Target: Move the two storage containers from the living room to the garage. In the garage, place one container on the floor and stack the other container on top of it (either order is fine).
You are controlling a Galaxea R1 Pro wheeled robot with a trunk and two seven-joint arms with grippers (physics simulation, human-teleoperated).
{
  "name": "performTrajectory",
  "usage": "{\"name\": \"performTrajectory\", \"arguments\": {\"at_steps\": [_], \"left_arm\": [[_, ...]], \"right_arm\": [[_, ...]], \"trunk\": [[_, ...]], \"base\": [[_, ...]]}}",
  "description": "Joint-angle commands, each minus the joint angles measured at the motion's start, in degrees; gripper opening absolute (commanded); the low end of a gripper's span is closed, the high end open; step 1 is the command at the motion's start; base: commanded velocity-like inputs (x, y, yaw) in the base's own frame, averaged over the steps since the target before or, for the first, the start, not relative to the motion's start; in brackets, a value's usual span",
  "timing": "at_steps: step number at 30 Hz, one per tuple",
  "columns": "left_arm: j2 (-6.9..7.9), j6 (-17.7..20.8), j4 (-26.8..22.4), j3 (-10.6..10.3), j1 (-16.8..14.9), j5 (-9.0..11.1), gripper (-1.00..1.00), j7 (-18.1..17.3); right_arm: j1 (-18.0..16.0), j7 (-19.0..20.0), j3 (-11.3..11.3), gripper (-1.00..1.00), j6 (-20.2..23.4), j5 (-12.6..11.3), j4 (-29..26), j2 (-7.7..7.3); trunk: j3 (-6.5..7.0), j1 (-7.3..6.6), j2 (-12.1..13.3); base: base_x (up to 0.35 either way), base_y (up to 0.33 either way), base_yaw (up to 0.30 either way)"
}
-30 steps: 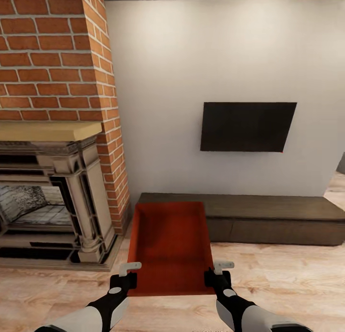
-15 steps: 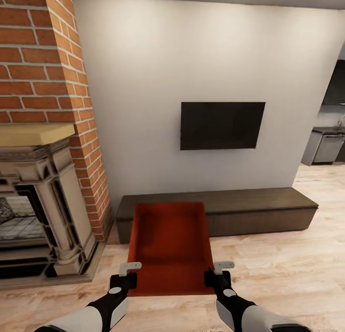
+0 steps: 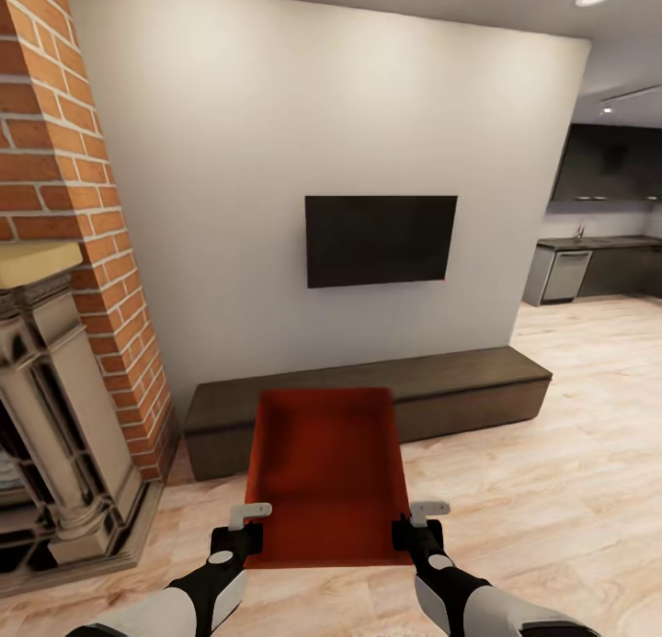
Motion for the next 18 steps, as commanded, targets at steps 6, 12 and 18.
{"name": "performTrajectory", "arguments": {"at_steps": [6,12,18], "left_arm": [[0.0,-0.4,0.0,-0.9,-0.1,0.2,-1.0,0.7],[-0.01,-0.4,0.0,-0.9,-0.1,0.2,-1.0,0.7],[0.0,-0.4,0.0,-0.9,-0.1,0.2,-1.0,0.7]], "right_arm": [[-0.1,-0.2,0.4,-1.0,-0.2,-0.7,0.2,0.5],[-0.1,-0.2,0.4,-1.0,-0.2,-0.7,0.2,0.5],[-0.1,-0.2,0.4,-1.0,-0.2,-0.7,0.2,0.5]], "trunk": [[-0.1,0.02,-0.1],[-0.1,0.02,-0.1],[-0.1,0.02,-0.1]], "base": [[0.0,0.0,-0.279],[0.0,0.0,-0.279],[0.0,0.0,-0.279]]}}
